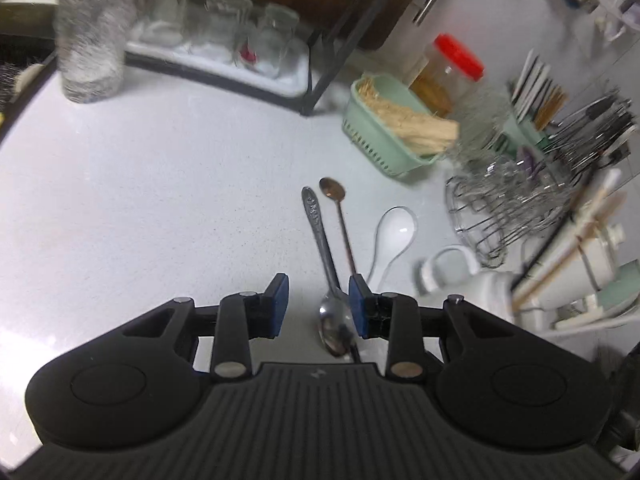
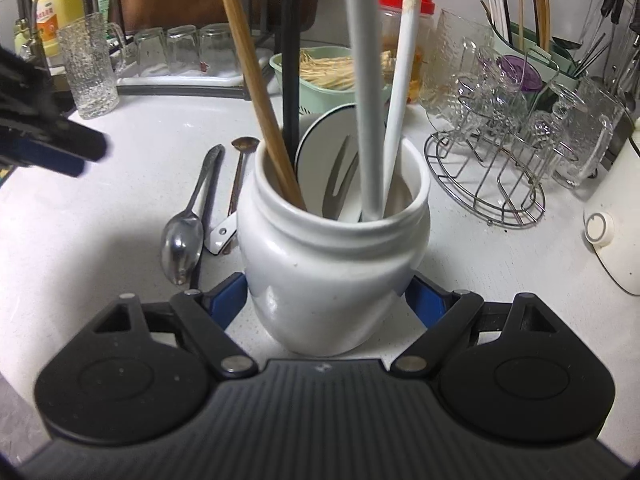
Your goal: Organize utensils
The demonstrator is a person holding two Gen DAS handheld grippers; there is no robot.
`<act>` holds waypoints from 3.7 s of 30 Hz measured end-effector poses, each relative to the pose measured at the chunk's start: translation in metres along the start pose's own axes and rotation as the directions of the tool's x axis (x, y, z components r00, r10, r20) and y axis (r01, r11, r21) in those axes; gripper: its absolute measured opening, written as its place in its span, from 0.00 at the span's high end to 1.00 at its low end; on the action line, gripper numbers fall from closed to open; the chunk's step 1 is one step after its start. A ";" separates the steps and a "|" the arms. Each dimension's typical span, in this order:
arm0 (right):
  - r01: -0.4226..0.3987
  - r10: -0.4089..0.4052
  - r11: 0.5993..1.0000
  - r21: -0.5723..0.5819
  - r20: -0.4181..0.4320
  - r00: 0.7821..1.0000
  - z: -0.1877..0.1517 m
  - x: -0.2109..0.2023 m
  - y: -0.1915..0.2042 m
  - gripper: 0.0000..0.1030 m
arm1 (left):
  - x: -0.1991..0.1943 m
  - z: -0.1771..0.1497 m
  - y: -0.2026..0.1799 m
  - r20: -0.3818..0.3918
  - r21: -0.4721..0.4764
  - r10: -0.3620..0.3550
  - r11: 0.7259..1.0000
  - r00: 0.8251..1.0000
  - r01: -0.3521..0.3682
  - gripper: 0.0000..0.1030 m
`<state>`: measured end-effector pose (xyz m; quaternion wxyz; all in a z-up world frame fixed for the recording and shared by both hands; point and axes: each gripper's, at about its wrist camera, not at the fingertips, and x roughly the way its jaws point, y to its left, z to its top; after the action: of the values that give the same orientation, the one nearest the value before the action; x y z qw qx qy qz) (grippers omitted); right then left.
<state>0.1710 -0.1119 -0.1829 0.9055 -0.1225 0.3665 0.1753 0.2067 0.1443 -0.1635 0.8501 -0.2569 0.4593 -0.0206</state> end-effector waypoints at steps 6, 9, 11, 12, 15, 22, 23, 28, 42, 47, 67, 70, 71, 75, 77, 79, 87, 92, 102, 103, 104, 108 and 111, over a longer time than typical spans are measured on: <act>0.023 -0.022 1.000 0.012 -0.055 0.998 -0.004 0.007 0.004 0.21 | 0.051 0.017 0.002 -0.066 0.013 -0.009 1.000 0.998 0.010 0.64; 0.033 -0.031 0.999 0.027 -0.086 0.996 -0.008 0.009 0.006 0.25 | 0.069 0.022 0.001 -0.094 0.029 -0.009 0.999 0.996 0.012 0.64; 0.045 -0.043 0.999 0.021 -0.082 0.996 -0.008 0.007 0.009 0.26 | 0.079 0.025 -0.002 -0.113 0.054 0.004 0.999 0.994 0.002 0.65; 0.048 -0.046 0.999 0.023 -0.081 0.996 -0.008 0.006 0.010 0.26 | 0.082 0.026 -0.003 -0.117 0.060 0.009 0.998 0.993 -0.002 0.65; 0.050 -0.046 0.997 0.057 -0.065 0.997 -0.007 0.001 0.009 0.26 | 0.090 0.032 -0.006 -0.120 0.082 0.019 0.997 0.993 -0.010 0.65; 0.066 -0.068 0.991 0.114 0.015 0.998 0.003 -0.013 0.007 0.10 | 0.103 0.050 -0.013 -0.096 0.116 0.047 0.993 0.994 -0.035 0.66; 0.069 -0.073 0.990 0.119 0.026 0.997 0.006 -0.015 0.006 0.09 | 0.105 0.053 -0.014 -0.094 0.120 0.053 0.992 0.994 -0.042 0.66; 0.066 -0.076 0.991 0.117 0.083 0.994 0.019 -0.016 0.003 0.06 | 0.112 0.071 -0.014 -0.076 0.132 0.095 0.988 0.993 -0.085 0.66; 0.052 -0.055 0.995 0.080 0.042 0.998 0.025 -0.006 0.007 0.06 | 0.130 0.086 -0.035 -0.186 0.240 0.167 0.963 0.968 -0.120 0.82; 0.045 -0.048 0.996 0.075 0.044 0.998 0.025 -0.003 0.004 0.06 | 0.124 0.084 -0.026 -0.169 0.201 0.153 0.972 0.974 -0.118 0.85; 0.027 -0.028 0.999 0.038 0.041 0.999 0.020 -0.005 0.003 0.06 | 0.013 0.026 -0.038 -0.017 0.213 -0.011 0.977 1.000 0.014 0.85; 0.030 -0.031 0.999 0.018 0.042 0.999 0.018 -0.006 0.005 0.06 | 0.000 0.014 -0.041 -0.006 0.199 -0.045 0.979 0.999 0.046 0.98; 0.030 -0.030 0.999 0.013 0.042 0.999 0.017 -0.006 0.005 0.06 | -0.003 0.011 -0.043 -0.005 0.197 -0.054 0.979 0.999 0.054 1.00; 0.024 -0.023 1.000 -0.013 0.043 0.999 0.014 -0.007 0.006 0.06 | -0.007 0.001 -0.050 -0.010 0.214 -0.081 0.973 0.997 0.082 1.00; 0.014 -0.013 1.000 -0.007 0.036 0.999 0.014 -0.006 0.003 0.06 | -0.001 -0.004 -0.049 -0.021 0.221 -0.054 0.974 0.998 0.057 1.00; 0.008 -0.008 1.000 -0.004 0.028 1.000 0.012 -0.006 0.003 0.06 | 0.004 -0.006 -0.041 -0.031 0.197 -0.050 0.979 0.998 0.055 1.00; -0.007 0.008 1.000 -0.029 0.041 0.999 0.013 -0.012 0.002 0.06 | 0.006 -0.013 -0.003 -0.058 0.120 -0.008 0.993 0.998 0.015 0.99; -0.013 0.015 0.999 -0.032 0.056 0.998 0.014 -0.012 0.000 0.06 | 0.005 -0.029 0.011 -0.118 0.060 -0.026 0.998 0.993 0.033 0.99; -0.047 0.049 0.999 -0.015 0.107 0.993 0.015 -0.007 -0.007 0.11 | 0.011 -0.075 0.024 -0.269 -0.180 -0.087 0.983 0.959 0.039 0.63; -0.058 0.058 0.998 -0.008 0.108 0.992 0.015 -0.007 -0.009 0.11 | 0.011 -0.077 0.025 -0.273 -0.205 -0.096 0.978 0.957 0.040 0.57; -0.062 0.062 0.998 -0.008 0.109 0.992 0.015 -0.007 -0.010 0.11 | 0.010 -0.078 0.027 -0.274 -0.230 -0.106 0.972 0.956 0.042 0.57; -0.068 0.069 0.998 -0.016 0.108 0.992 0.015 -0.008 -0.010 0.11 | 0.011 -0.079 0.032 -0.287 -0.334 -0.117 0.942 0.951 0.015 0.57; -0.071 0.072 0.997 -0.017 0.109 0.991 0.015 -0.008 -0.010 0.11 | 0.016 -0.079 0.035 -0.294 -0.422 -0.153 0.906 0.944 0.015 0.57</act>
<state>0.1791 -0.1177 -0.1660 0.9165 -0.1055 0.3194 0.2165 0.1466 0.1371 -0.2266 0.6885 -0.4441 0.5733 -0.0011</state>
